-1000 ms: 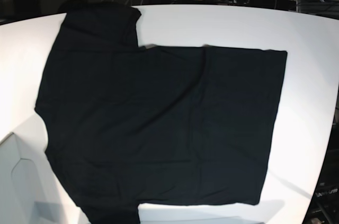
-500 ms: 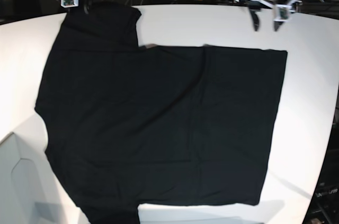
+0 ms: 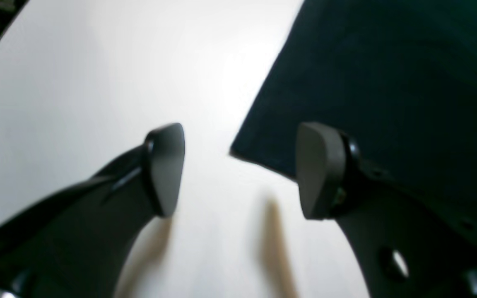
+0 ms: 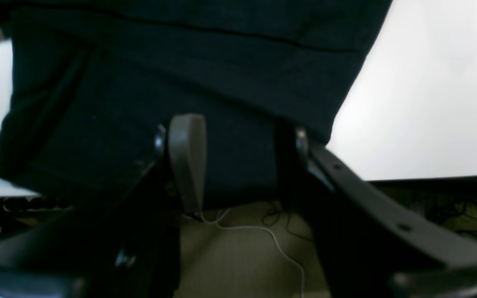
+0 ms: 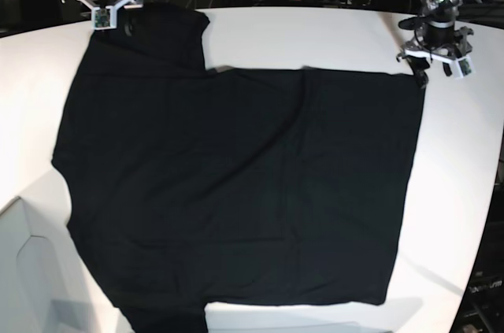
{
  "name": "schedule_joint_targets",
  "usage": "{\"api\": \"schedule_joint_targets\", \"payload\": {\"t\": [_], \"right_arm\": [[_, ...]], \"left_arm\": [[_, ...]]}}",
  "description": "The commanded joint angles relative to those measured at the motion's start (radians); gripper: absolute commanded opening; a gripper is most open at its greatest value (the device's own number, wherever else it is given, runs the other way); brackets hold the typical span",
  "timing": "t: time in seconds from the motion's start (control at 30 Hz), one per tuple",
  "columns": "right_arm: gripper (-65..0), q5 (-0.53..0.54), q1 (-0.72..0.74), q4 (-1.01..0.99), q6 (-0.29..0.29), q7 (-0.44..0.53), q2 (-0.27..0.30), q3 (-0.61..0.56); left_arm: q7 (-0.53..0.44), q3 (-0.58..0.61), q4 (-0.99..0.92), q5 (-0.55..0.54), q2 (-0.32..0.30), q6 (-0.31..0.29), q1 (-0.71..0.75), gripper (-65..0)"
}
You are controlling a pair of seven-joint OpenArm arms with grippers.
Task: Fold the T-shirt properly
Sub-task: 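Lower both grippers onto the shirt's shoulder corners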
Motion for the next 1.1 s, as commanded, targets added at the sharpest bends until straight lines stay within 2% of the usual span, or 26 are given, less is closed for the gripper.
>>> {"api": "schedule_joint_targets", "payload": {"t": [0.0,0.27,0.5,0.63,0.8,0.83,0.97,1.07], "right_arm": [[-37.3,-0.002,-0.015,0.015,0.001,0.022,0.003,0.003],[-37.4,-0.004,-0.007,0.015,0.001,0.022,0.003,0.003],[-37.6,-0.005,-0.004,0.015,0.001,0.022,0.003,0.003],[-37.7,-0.005,-0.004,0.015,0.001,0.022,0.003,0.003],[-37.3,-0.005,-0.001,0.014,0.001,0.022,0.003,0.028],[-37.2,-0.005,0.005,0.014,0.001,0.022,0.003,0.037],[-37.1,-0.004,0.013,0.007,0.004,0.022,0.009,0.087],[-35.8,-0.001,0.013,-0.002,0.004,0.022,0.049,0.101]], "left_arm": [[-0.024,-0.005,-0.006,-0.005,-0.012,-0.001,-0.016,-24.2],[-0.024,0.019,-0.145,-0.005,-0.010,-0.001,-0.121,-24.3],[-0.028,0.087,-0.173,-0.005,-0.013,-0.001,-0.128,-25.3],[-0.025,0.087,-0.173,-0.005,-0.013,-0.001,-0.128,-36.8],[-0.024,0.081,-0.173,-0.005,-0.013,-0.001,-0.128,-62.2],[-0.024,0.079,-0.173,-0.005,-0.013,-0.001,-0.128,-65.0],[-0.024,0.079,-0.165,-0.005,-0.010,-0.001,-0.118,-64.8],[-0.024,0.078,-0.161,-0.005,-0.010,-0.001,-0.097,-65.0]]}}
